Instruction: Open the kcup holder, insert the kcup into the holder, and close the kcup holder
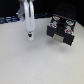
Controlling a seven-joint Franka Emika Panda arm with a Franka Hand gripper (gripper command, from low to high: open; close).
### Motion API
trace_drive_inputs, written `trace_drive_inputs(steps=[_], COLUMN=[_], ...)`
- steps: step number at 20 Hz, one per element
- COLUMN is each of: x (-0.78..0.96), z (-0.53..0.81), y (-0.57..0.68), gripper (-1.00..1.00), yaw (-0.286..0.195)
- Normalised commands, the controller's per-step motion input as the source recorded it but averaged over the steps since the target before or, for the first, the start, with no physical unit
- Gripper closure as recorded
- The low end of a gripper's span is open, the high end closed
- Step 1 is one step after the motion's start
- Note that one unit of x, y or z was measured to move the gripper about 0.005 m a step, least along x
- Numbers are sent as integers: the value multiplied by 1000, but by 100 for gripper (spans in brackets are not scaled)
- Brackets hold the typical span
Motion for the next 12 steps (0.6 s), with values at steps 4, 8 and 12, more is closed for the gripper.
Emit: trace_drive_inputs(steps=[4,8,12], x=[107,164,145], z=[574,454,452], y=[487,519,527], gripper=[100,100,100], yaw=[47,37,29])
